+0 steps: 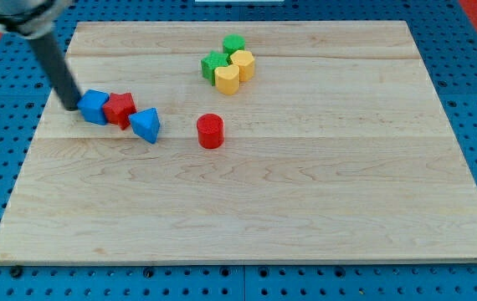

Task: Push the red star down a bit

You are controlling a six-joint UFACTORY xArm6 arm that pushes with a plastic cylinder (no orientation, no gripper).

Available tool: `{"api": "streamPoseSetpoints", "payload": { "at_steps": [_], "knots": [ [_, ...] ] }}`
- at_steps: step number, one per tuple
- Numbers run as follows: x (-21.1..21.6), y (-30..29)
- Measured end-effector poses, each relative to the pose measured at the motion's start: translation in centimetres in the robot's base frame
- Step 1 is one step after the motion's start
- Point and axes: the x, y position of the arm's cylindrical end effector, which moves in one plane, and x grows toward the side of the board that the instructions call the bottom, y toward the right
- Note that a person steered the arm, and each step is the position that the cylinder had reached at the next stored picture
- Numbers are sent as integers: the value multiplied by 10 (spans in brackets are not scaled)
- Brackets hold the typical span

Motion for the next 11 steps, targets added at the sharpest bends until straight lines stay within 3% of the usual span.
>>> {"api": "streamPoseSetpoints", "payload": {
  "at_steps": [1,2,3,4,5,6,7,8,10,11],
  "knots": [
    [13,16],
    [17,83],
    [22,67],
    [22,3],
    [-26,52],
    [-30,105],
    [0,147],
    [11,147],
    [-2,234],
    [-2,247]
  ]
}}
